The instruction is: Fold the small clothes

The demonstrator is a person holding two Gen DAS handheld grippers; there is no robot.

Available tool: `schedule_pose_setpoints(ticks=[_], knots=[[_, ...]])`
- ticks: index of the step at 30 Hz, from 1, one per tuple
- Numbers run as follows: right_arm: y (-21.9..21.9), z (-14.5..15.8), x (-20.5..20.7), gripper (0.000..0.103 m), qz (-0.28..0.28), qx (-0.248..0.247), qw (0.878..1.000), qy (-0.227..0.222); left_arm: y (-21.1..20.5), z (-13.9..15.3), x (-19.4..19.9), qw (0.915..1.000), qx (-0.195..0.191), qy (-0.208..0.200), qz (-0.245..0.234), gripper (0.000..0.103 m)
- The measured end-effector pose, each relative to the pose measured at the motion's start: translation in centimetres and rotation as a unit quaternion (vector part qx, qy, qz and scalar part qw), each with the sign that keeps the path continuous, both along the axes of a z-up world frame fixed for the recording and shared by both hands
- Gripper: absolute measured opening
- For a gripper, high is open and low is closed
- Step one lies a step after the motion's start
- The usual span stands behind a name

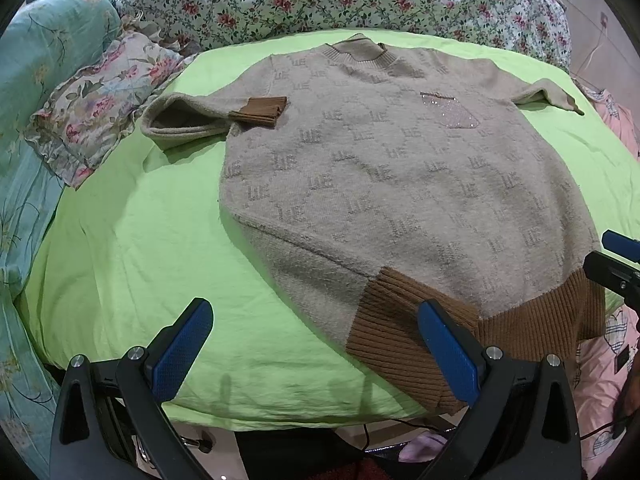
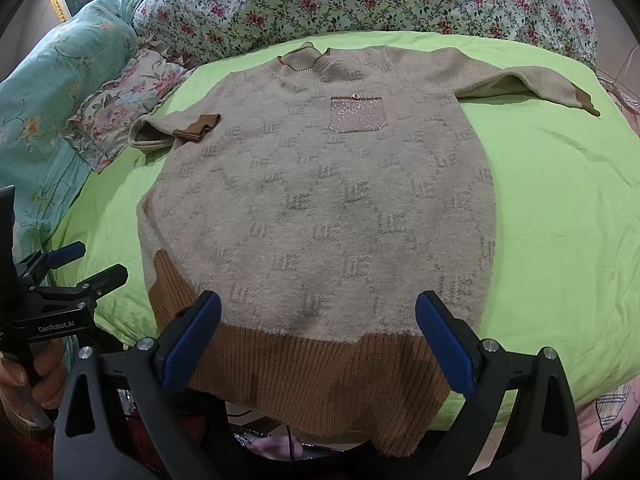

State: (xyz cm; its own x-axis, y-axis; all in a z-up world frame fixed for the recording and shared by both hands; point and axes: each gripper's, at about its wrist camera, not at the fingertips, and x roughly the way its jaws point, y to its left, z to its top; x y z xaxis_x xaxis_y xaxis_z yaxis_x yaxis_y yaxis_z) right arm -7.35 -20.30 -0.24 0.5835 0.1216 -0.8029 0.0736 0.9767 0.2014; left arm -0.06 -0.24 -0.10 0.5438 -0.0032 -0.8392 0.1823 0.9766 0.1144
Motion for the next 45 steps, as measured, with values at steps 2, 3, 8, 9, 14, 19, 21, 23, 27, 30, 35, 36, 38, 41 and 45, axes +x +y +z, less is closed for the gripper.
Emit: schedule_pose_setpoints(ticks=[2, 3, 8, 9, 14, 19, 21, 23, 27, 30, 35, 36, 38, 41, 45], knots=[[0.0, 0.0, 0.0, 0.098, 0.000, 0.001, 1.000, 0.002, 0.1, 0.0, 0.1, 1.0000, -0.004, 0.004, 0.000, 0.102], [0.0, 0.0, 0.0, 0.098, 0.001, 0.000, 1.000, 0.002, 0.1, 0.0, 0.1, 1.0000, -0.003, 0.003, 0.000, 0.102], [0.0, 0.1, 0.1, 0.098, 0.000, 0.004, 1.000, 0.001, 0.2, 0.0, 0.1, 1.0000, -0.008, 0.004, -0.001, 0.102], [0.0, 0.1, 0.1, 0.098, 0.000, 0.005, 1.000, 0.001, 0.2, 0.0, 0.1, 1.0000, -0.007, 0.002, -0.001, 0.102], [0.1, 0.1, 0.1, 0.098, 0.000, 0.008, 1.000, -0.005, 0.2, 0.0, 0.3, 0.9999, -0.012, 0.003, 0.000, 0.102], [0.2, 0.2, 0.2, 0.098, 0.001, 0.007, 1.000, 0.004, 0.1, 0.0, 0.5, 0.9999, -0.014, 0.002, -0.001, 0.102], [0.2, 0.2, 0.2, 0.098, 0.001, 0.012, 1.000, 0.001, 0.1, 0.1, 0.5, 0.9998, -0.021, 0.003, -0.002, 0.102], [0.3, 0.3, 0.3, 0.098, 0.001, 0.016, 1.000, 0.001, 0.1, 0.1, 0.6, 0.9997, -0.023, 0.003, -0.002, 0.102], [0.2, 0.4, 0.4, 0.098, 0.001, 0.023, 1.000, 0.000, 0.1, 0.1, 0.8, 0.9996, -0.028, 0.005, -0.003, 0.102], [0.2, 0.5, 0.5, 0.098, 0.001, 0.029, 1.000, -0.001, 0.0, 0.2, 1.0, 0.9997, -0.022, 0.005, -0.003, 0.102], [-0.2, 0.5, 0.9, 0.098, -0.003, 0.023, 1.000, 0.002, -0.1, 0.2, 1.4, 0.9998, -0.019, 0.005, -0.004, 0.102], [-0.3, 0.5, 1.0, 0.098, -0.003, 0.014, 1.000, 0.005, -0.1, 0.2, 1.6, 0.9997, -0.024, 0.009, -0.005, 0.102], [-0.5, 0.4, 1.2, 0.098, -0.006, 0.015, 1.000, 0.005, -0.1, 0.0, 1.9, 0.9995, -0.028, 0.014, -0.003, 0.102], [-0.8, 0.2, 1.4, 0.098, -0.009, 0.013, 1.000, 0.007, -0.2, -0.3, 2.3, 0.9994, -0.029, 0.017, -0.004, 0.102], [-1.3, -0.2, 1.7, 0.098, -0.014, 0.018, 1.000, 0.008, -0.6, -0.5, 2.9, 0.9988, -0.040, 0.025, -0.010, 0.102]])
